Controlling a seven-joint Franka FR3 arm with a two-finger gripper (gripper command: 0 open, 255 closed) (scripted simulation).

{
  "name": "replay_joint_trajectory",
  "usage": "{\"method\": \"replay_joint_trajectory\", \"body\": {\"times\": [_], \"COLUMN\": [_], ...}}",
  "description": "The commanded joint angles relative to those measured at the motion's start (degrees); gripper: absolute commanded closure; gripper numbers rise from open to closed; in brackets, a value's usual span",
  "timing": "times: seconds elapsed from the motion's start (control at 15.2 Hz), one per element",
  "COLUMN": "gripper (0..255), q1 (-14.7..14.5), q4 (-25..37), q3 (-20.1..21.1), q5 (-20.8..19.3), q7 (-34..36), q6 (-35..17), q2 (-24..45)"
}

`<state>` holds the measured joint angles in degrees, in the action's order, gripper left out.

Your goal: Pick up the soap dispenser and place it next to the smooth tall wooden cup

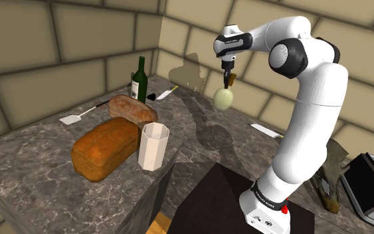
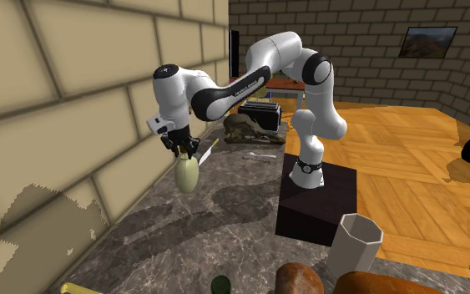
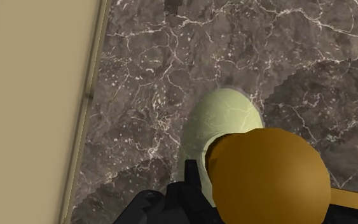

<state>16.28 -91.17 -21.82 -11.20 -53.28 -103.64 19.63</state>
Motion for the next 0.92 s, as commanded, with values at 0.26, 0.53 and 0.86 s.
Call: {"method": "replay_joint_trajectory", "body": {"times": [0.26, 0.53, 0.86], "gripper": [255, 255, 255], "q1": [-0.04, 0.01, 0.16], "q4": [3.74, 6.59, 10.62], "q3": [-0.11, -0.18, -0.28], "q5": [-0.02, 0.02, 0.15], "q7": [-0.92, -1.63, -2.61], "q6": [4.17, 7.07, 10.81], "q2": [-0.58, -0.72, -0.56]}}
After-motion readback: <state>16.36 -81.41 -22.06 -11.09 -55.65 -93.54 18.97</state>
